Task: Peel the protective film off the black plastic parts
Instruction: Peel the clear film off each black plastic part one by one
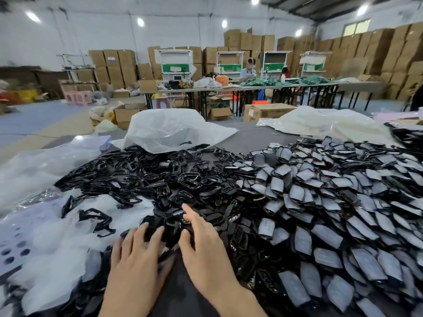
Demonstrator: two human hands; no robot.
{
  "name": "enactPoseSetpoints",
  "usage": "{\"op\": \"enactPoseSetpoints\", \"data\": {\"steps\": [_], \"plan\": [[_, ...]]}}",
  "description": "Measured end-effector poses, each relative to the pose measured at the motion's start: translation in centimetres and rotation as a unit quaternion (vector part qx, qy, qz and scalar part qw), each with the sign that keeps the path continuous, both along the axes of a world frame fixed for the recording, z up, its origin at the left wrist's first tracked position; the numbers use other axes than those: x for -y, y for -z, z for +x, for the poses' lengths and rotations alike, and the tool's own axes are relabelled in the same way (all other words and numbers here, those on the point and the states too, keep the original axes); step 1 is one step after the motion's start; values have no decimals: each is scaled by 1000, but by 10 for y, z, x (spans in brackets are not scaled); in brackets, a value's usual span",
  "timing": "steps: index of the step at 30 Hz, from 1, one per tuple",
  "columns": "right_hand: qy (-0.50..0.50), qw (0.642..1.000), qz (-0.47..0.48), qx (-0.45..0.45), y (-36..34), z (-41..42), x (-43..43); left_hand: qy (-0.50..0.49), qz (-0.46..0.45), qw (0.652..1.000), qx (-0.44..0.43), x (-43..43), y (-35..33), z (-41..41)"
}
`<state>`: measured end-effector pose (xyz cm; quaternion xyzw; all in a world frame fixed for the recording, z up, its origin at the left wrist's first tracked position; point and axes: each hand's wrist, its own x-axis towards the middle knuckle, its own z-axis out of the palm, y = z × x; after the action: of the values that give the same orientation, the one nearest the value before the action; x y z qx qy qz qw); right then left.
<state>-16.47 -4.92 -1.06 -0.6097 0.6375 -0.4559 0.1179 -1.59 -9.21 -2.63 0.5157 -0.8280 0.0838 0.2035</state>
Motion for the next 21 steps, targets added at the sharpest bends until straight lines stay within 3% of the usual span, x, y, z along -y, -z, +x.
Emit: {"op": "enactPoseSetpoints", "data": {"steps": [3, 5, 8, 10, 14, 18, 21], "plan": [[-31, 979, 96, -175, 14, -1, 5, -37, 9, 999, 15, 10, -1, 6], [-36, 968, 120, -217, 18, -4, 6, -26, 13, 1000, 13, 10, -2, 5], [-20, 972, 106, -210, 18, -7, 7, 5, 12, 999, -32, 7, -4, 2], [5, 977, 81, -198, 17, -9, 7, 17, 18, 993, -114, 4, -7, 0], [35, 984, 54, -163, 12, -12, 5, 6, 112, 929, -353, -2, -18, -5], [44, 988, 52, -139, 10, -13, 1, -18, 142, 875, -462, 0, -25, -1], [58, 987, 52, -138, 10, -9, -1, -7, 169, 860, -482, 3, -30, 5]]}}
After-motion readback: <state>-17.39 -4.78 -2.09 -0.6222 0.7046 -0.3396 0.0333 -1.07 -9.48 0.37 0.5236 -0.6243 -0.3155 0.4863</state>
